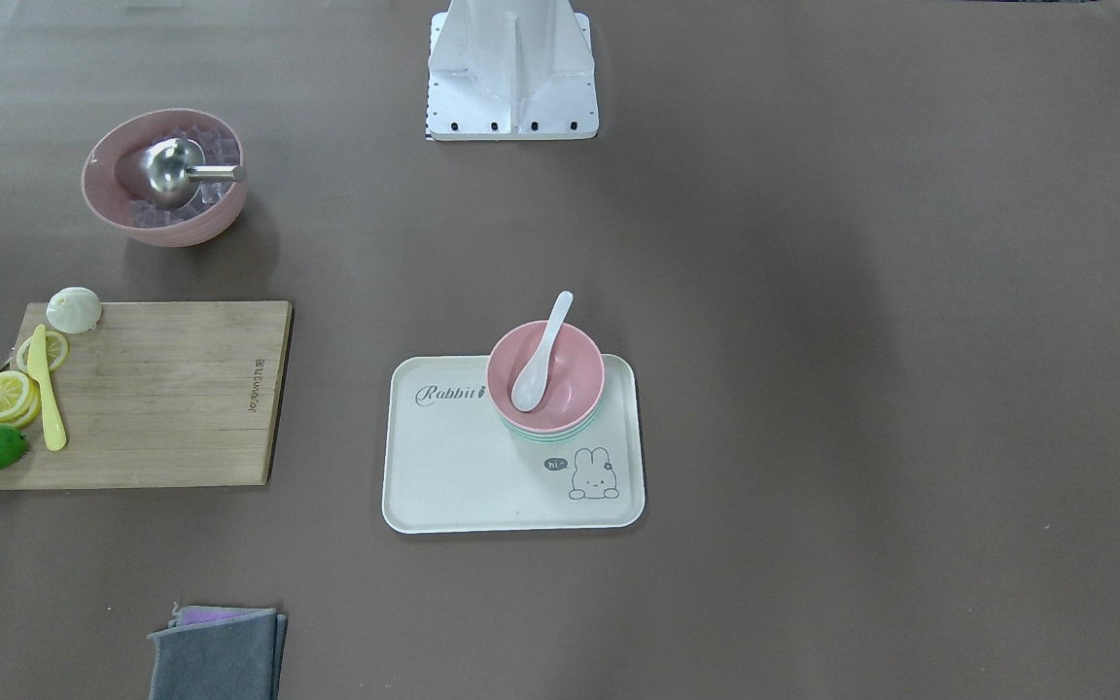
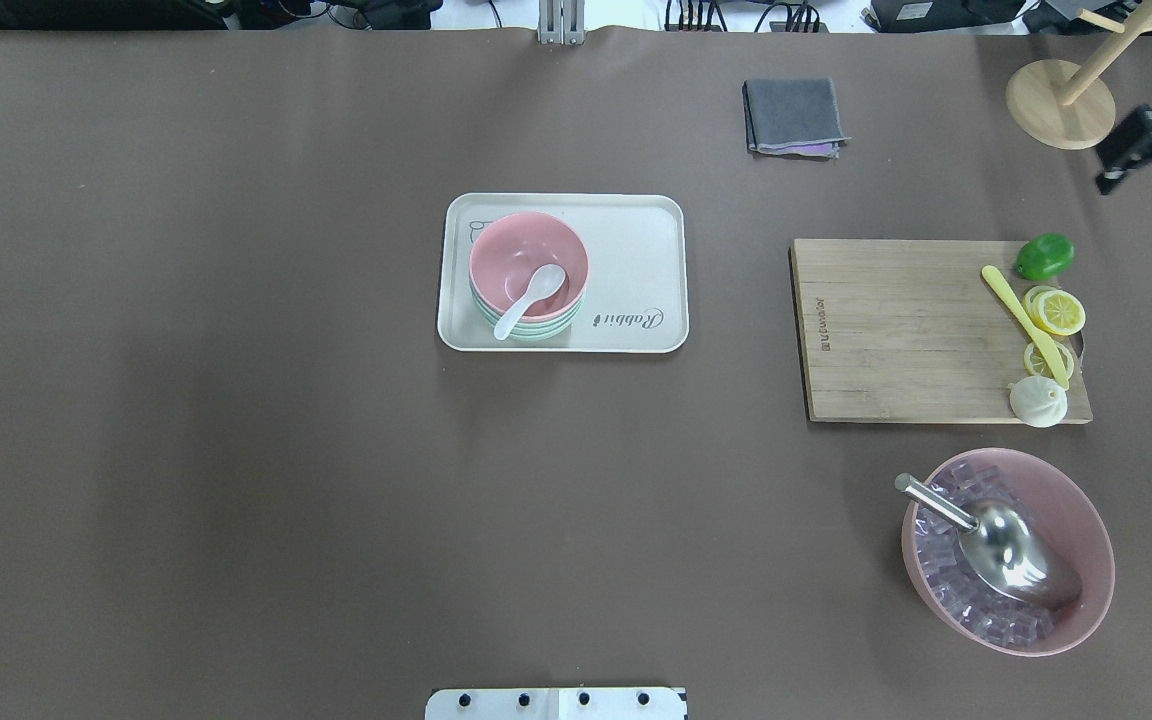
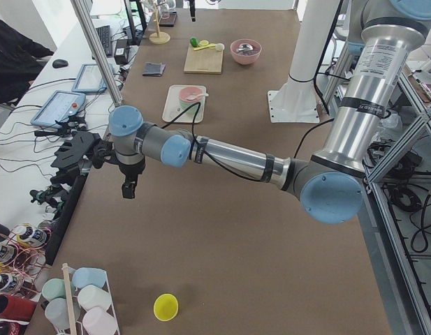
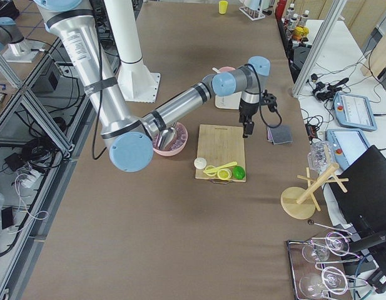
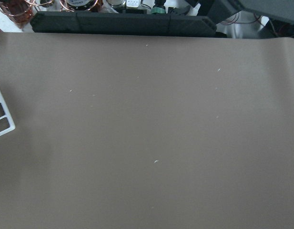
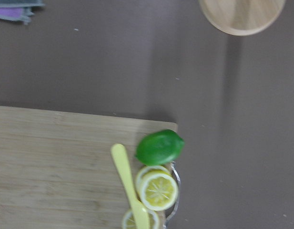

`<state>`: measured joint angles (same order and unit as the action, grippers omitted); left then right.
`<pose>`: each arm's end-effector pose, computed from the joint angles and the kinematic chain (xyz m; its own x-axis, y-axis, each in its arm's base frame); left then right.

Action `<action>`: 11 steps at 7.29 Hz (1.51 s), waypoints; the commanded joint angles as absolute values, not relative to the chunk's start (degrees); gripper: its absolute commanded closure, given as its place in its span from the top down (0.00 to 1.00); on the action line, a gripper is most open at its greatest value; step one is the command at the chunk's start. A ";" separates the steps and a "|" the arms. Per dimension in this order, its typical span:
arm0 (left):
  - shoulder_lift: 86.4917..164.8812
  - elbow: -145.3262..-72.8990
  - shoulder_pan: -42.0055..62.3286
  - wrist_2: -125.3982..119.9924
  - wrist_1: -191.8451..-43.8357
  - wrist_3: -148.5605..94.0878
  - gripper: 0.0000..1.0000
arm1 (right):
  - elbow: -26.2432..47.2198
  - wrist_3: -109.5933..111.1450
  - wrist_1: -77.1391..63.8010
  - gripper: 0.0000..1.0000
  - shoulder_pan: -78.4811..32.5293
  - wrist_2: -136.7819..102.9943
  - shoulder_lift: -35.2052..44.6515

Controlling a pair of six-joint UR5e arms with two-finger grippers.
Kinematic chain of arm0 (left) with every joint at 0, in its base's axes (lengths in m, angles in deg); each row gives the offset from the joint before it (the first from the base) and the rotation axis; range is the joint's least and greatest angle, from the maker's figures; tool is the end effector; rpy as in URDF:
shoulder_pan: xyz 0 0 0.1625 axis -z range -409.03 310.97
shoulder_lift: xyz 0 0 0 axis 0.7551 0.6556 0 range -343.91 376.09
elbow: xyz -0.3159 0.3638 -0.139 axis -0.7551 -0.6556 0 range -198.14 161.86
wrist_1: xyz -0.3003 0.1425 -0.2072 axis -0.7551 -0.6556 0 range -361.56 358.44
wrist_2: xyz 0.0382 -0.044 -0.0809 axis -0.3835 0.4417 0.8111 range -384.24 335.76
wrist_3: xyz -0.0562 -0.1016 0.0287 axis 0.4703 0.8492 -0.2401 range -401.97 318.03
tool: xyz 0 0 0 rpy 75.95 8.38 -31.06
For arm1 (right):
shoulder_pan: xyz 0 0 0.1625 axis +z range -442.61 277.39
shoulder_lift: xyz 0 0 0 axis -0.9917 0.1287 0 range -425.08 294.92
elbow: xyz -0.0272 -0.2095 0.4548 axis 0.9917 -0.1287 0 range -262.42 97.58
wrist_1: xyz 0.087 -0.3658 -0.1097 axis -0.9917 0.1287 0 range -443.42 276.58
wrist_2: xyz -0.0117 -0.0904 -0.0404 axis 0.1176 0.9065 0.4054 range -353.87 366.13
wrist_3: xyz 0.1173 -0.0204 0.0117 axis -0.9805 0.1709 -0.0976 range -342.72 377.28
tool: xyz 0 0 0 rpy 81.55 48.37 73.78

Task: Stack pink bowl on green and place spoon

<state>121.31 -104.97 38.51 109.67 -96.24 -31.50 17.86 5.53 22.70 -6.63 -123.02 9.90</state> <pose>-0.0241 -0.6137 0.6233 0.7068 0.0526 -0.7054 0.0887 0.9828 0.1623 -0.0835 -0.5729 0.5652 0.7615 -0.0846 0.6427 0.0859 0.9959 0.0292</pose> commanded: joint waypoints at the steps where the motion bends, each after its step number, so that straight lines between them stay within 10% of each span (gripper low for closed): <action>1: 112.47 -108.38 40.70 109.45 -95.08 -35.37 0.98 | 16.47 21.70 21.89 1.00 4.19 -126.06 22.05; 11: 106.09 -108.93 44.57 109.09 -97.10 -35.11 0.98 | 12.15 26.07 17.42 1.00 12.93 -131.07 24.74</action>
<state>106.19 -108.92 44.44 109.09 -97.10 -35.08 12.31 26.42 19.30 12.92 -131.00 24.68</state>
